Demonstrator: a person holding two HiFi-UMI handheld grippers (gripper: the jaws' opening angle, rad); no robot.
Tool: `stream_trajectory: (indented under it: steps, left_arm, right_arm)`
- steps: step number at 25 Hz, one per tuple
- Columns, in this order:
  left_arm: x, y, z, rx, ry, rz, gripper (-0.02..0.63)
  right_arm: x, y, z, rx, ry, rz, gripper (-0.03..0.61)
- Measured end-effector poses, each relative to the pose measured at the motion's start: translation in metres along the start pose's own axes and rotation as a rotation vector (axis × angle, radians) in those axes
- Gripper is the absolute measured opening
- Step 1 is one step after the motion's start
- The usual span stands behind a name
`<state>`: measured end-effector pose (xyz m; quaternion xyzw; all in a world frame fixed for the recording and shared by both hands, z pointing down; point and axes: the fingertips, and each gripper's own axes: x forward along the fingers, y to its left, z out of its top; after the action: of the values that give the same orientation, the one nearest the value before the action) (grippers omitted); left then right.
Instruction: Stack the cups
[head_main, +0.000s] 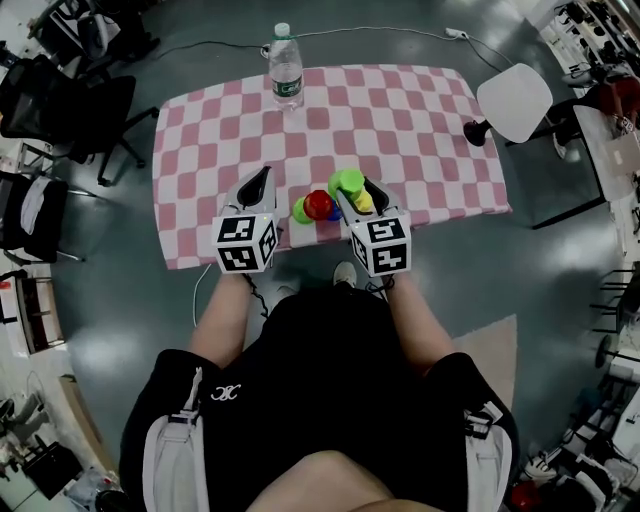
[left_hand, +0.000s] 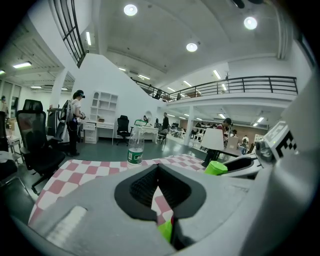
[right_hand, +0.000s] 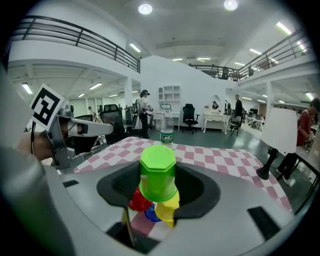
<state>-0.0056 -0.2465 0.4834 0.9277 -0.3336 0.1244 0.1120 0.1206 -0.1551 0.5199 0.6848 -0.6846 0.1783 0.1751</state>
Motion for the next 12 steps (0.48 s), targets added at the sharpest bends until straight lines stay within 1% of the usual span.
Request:
stream_trajectory:
  steps: [12]
  left_arm:
    - [0.005,0.001,-0.008,-0.002,0.021,0.007,0.015]
  right_arm:
    - [0.008,0.012,-0.016,0.015,0.033,0.049,0.216]
